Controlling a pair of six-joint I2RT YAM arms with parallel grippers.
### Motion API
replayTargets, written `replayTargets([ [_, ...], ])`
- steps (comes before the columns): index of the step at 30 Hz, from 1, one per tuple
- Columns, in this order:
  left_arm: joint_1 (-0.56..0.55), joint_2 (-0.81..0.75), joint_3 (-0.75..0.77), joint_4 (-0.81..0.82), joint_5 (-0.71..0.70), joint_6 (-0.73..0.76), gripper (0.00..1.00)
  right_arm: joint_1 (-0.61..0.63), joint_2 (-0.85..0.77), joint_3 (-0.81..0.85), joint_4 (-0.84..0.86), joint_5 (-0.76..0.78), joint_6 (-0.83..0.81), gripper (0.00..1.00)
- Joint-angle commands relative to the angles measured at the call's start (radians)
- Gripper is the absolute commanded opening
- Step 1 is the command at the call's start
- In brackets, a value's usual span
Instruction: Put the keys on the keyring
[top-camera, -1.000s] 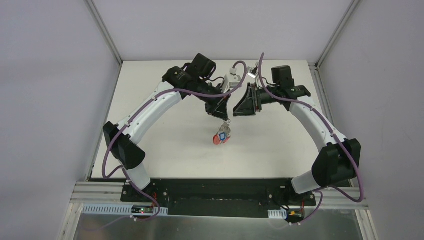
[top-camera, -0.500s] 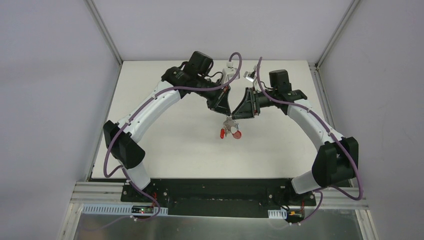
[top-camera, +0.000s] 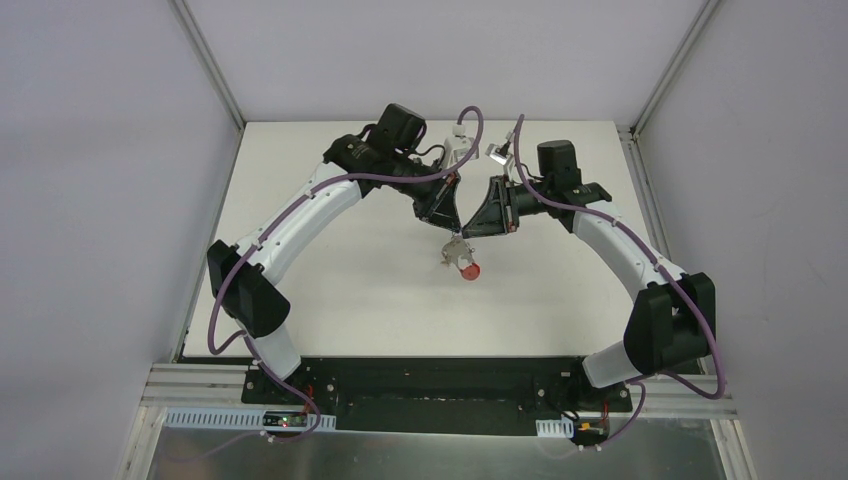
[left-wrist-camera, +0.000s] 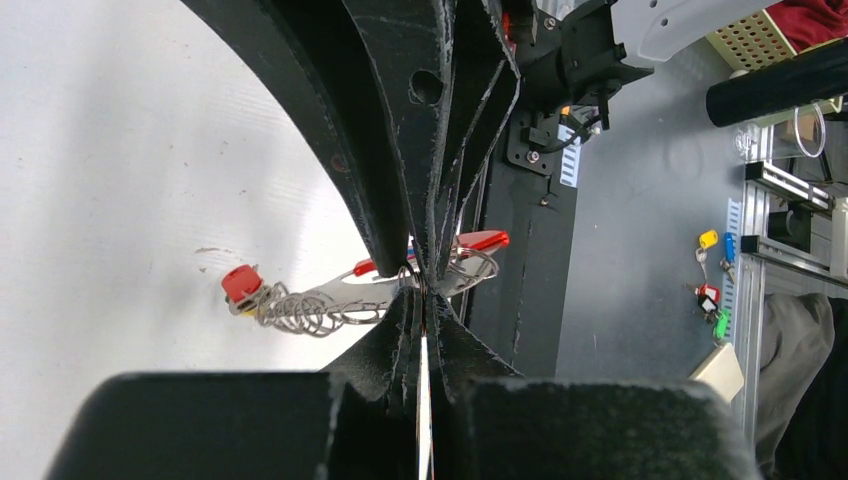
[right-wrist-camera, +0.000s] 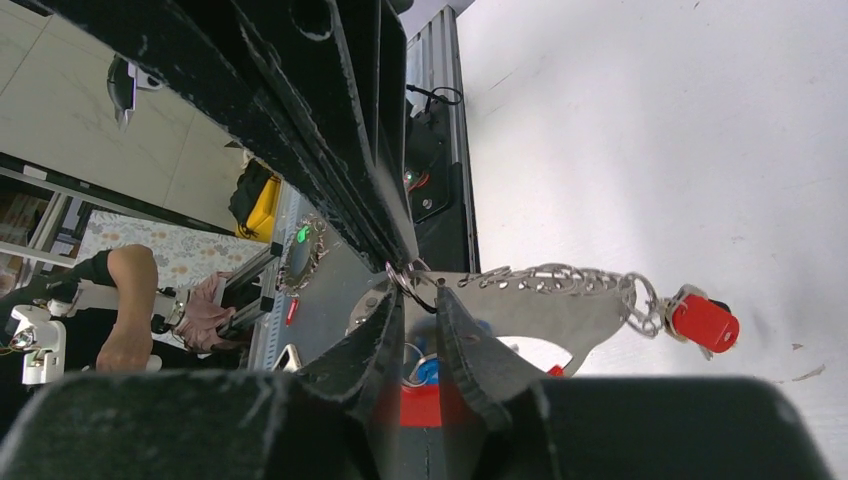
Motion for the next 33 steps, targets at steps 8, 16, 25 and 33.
replayTargets([
  [8, 0.005, -0.028, -0.001, -0.032, 0.091, 0.06, 0.0, -0.031, -0.01, -0.017, 0.083, -0.018, 0.022, 0.11],
  [16, 0.005, -0.028, 0.005, -0.059, 0.097, 0.102, 0.0, -0.031, -0.002, -0.06, 0.213, 0.002, 0.147, 0.08],
  [25, 0.005, -0.026, 0.006, -0.064, 0.087, 0.115, 0.0, -0.024, 0.002, -0.067, 0.246, 0.018, 0.198, 0.06],
  [33, 0.008, -0.035, -0.02, 0.028, 0.032, -0.018, 0.0, -0.05, -0.034, 0.005, 0.084, -0.032, 0.056, 0.4],
])
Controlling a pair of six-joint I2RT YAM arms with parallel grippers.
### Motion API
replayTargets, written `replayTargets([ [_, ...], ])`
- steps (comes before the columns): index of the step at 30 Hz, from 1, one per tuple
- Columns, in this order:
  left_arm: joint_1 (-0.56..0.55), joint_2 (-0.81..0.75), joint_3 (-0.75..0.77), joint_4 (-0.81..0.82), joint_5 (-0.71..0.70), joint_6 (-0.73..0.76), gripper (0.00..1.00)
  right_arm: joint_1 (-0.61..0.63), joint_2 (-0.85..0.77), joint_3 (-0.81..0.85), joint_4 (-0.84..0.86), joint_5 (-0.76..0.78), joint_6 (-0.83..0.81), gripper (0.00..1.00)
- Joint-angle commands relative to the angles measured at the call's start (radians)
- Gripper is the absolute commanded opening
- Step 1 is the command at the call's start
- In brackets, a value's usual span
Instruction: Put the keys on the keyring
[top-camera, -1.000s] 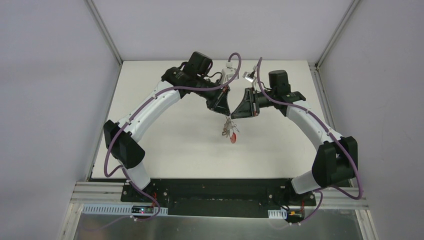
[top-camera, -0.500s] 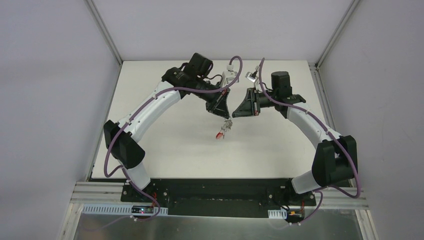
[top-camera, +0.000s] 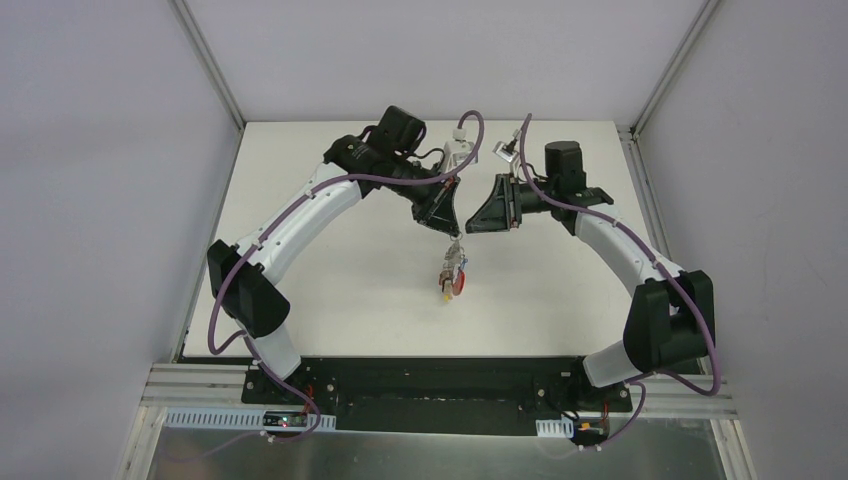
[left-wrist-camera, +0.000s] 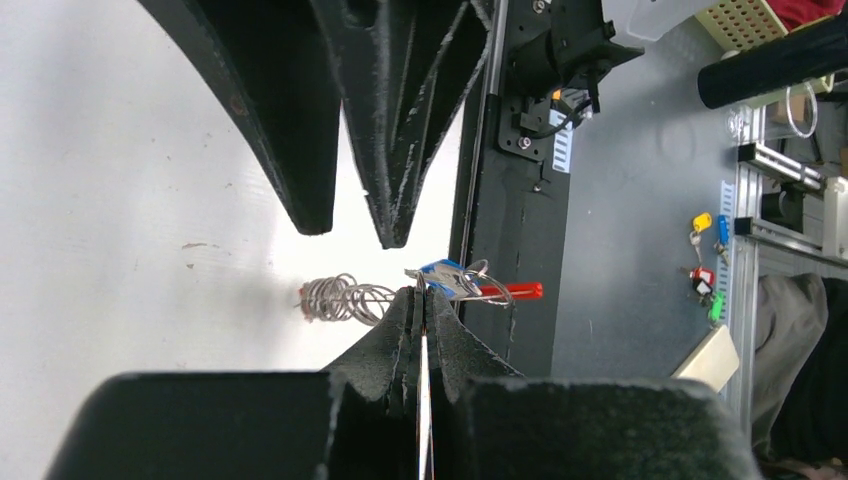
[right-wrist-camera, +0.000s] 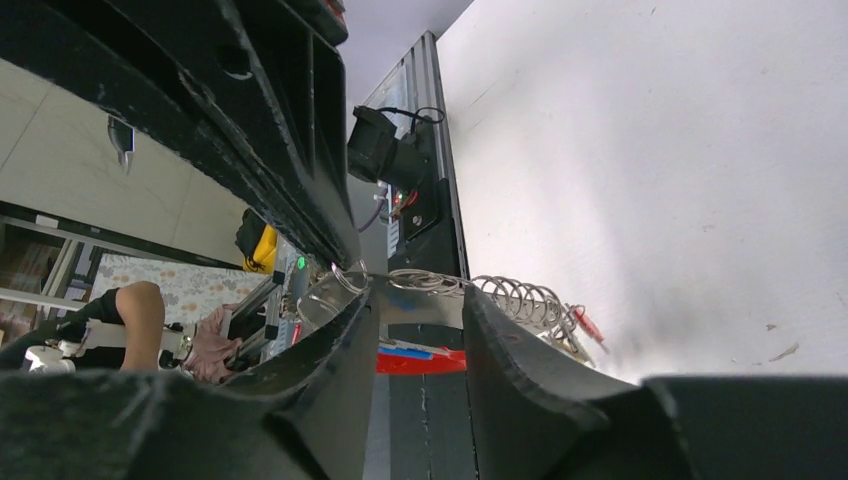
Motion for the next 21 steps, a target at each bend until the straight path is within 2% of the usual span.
replayTargets([
  [1, 0.003, -0.04, -0.032, 0.101, 0.008, -0.1, 0.0, -0.011, -0.043, 0.079, -0.126, -0.052, -0.145, 0.41],
  [6, 0.012, -0.07, -0.129, 0.286, 0.044, -0.261, 0.0, -0.011, -0.056, 0.098, -0.166, -0.071, -0.18, 0.41],
  [11, 0.041, -0.074, -0.194, 0.481, 0.09, -0.443, 0.0, -0.012, -0.06, 0.097, -0.18, -0.074, -0.201, 0.37],
  [15, 0.047, -0.072, -0.215, 0.535, 0.119, -0.489, 0.0, -0.01, -0.062, 0.089, -0.193, -0.047, -0.23, 0.35],
  [21, 0.047, -0.081, -0.245, 0.558, 0.15, -0.48, 0.0, -0.011, -0.06, 0.087, -0.199, -0.017, -0.246, 0.32],
])
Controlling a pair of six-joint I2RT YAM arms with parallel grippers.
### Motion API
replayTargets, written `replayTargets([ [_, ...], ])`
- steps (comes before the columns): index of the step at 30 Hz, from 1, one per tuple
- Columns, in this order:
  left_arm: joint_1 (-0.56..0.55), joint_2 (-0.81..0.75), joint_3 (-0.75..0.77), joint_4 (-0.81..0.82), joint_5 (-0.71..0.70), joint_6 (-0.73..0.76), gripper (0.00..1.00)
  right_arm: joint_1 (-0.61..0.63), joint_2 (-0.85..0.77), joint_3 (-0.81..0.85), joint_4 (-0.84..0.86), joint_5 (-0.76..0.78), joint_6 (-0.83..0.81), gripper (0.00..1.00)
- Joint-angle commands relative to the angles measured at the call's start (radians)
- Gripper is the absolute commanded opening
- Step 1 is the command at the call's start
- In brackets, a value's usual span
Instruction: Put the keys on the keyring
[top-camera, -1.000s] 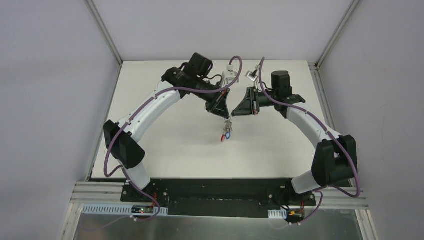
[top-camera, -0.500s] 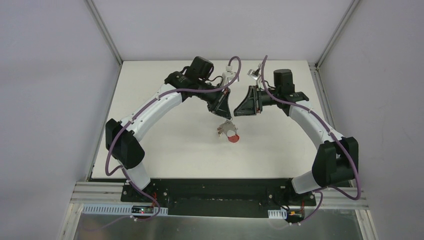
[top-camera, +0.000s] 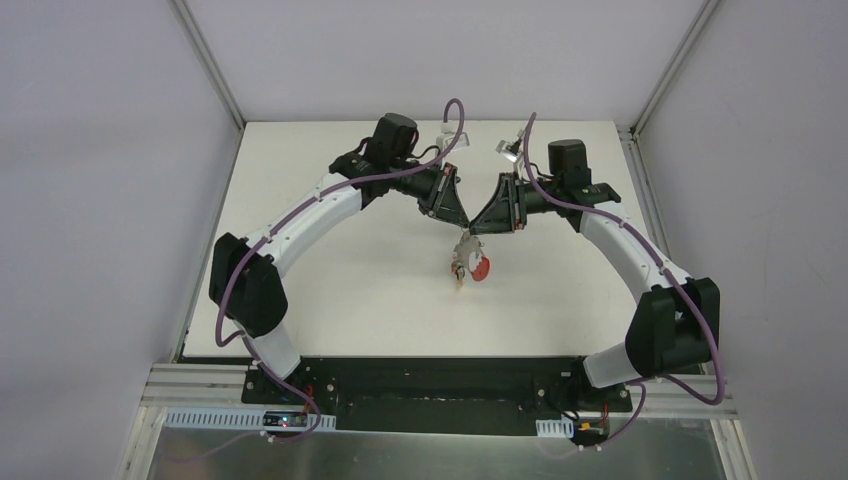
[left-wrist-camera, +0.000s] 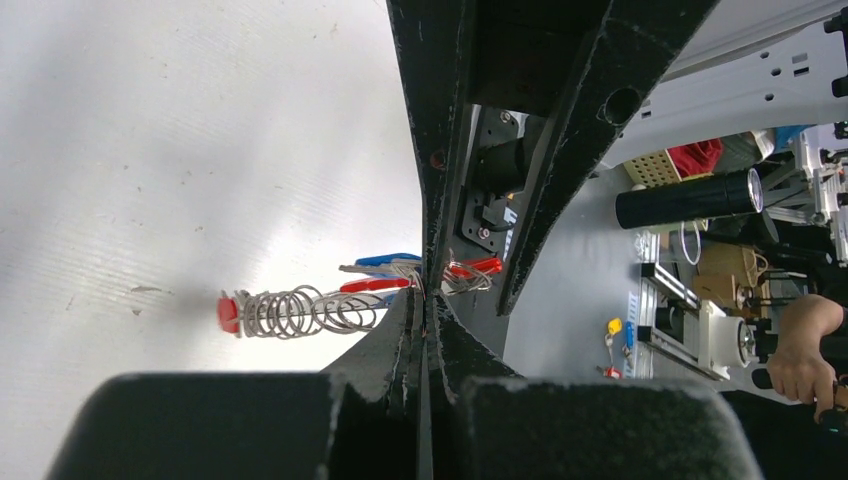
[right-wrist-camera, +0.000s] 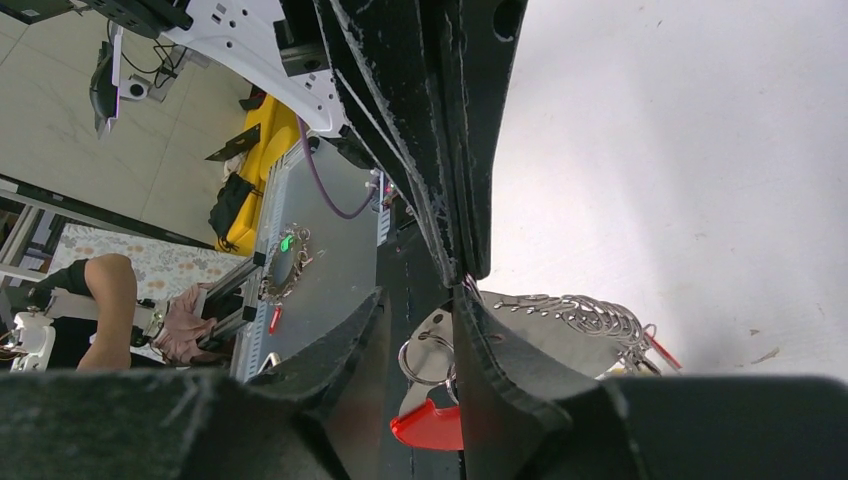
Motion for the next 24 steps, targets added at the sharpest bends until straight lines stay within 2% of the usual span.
replayTargets([
  [1, -0.001, -0.076, -0.019, 0.091, 0.082, -0.028, 0.0, -0.005, -0.036, 0.028, -0.006, 0.008, -0.05, 0.31],
  [9, -0.001, -0.087, -0.024, 0.035, 0.08, 0.044, 0.0, -0.035, -0.058, 0.072, -0.061, -0.006, -0.079, 0.31],
  [17, -0.003, -0.09, -0.029, 0.035, 0.116, 0.049, 0.0, -0.045, -0.073, 0.072, -0.104, 0.054, -0.131, 0.32],
  [24, -0.004, -0.096, -0.064, 0.143, 0.137, -0.04, 0.0, -0.003, -0.07, 0.045, -0.098, 0.079, -0.151, 0.32],
])
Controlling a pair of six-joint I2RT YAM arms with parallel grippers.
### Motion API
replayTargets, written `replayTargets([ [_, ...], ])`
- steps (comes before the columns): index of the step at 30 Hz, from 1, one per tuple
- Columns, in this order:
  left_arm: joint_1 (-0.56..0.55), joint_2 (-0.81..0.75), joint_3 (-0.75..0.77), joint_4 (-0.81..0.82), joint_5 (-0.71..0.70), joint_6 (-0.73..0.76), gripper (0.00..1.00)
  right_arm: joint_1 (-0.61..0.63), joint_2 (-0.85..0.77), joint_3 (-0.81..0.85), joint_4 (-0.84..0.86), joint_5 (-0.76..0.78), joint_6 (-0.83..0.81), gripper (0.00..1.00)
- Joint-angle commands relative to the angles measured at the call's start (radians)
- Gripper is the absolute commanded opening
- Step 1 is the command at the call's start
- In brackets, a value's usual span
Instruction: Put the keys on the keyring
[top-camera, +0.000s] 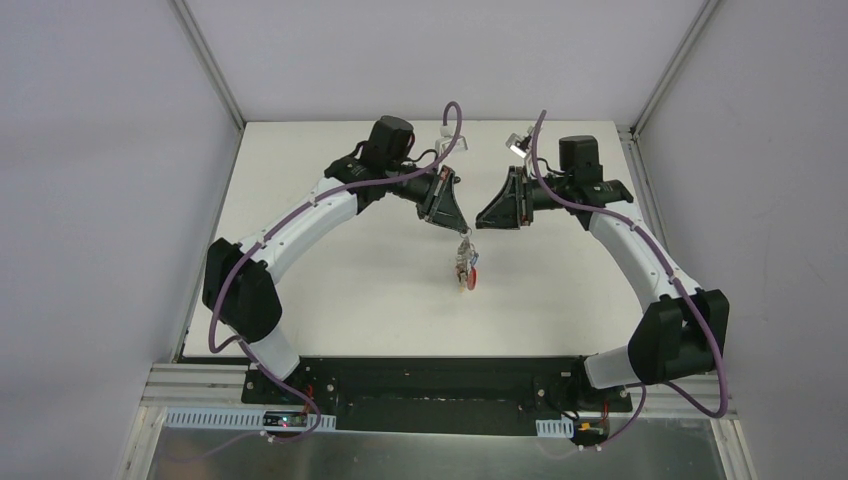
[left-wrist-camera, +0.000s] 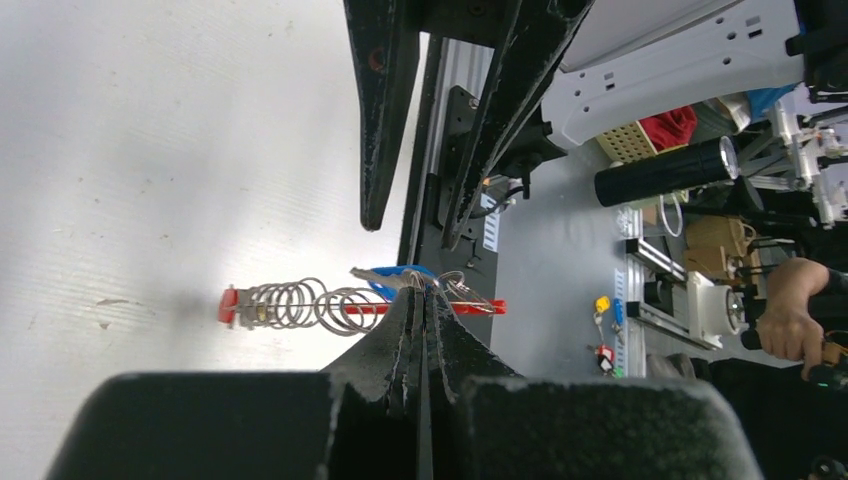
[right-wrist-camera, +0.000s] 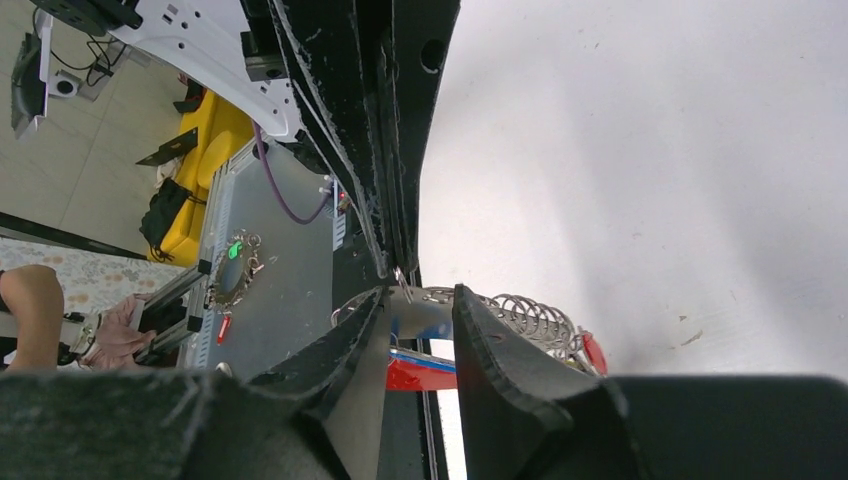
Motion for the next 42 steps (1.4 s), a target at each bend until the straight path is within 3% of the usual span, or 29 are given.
replayTargets([
  [1, -0.004, -0.051, -0.018, 0.13, 0.074, -0.072, 0.0, 0.041, -0.027, 0.003, -0.003, 0.017, -0.047, 0.32],
  [12, -0.005, -0.05, -0.026, 0.16, 0.074, -0.098, 0.0, 0.067, -0.017, -0.01, -0.001, 0.011, -0.057, 0.24],
  [24, 0.007, -0.06, -0.043, 0.195, 0.091, -0.114, 0.0, 0.001, -0.041, -0.048, 0.028, -0.029, -0.044, 0.27],
  [42, 0.007, -0.04, -0.04, 0.231, 0.076, -0.157, 0.0, 0.034, -0.016, -0.056, 0.127, -0.075, 0.064, 0.25],
])
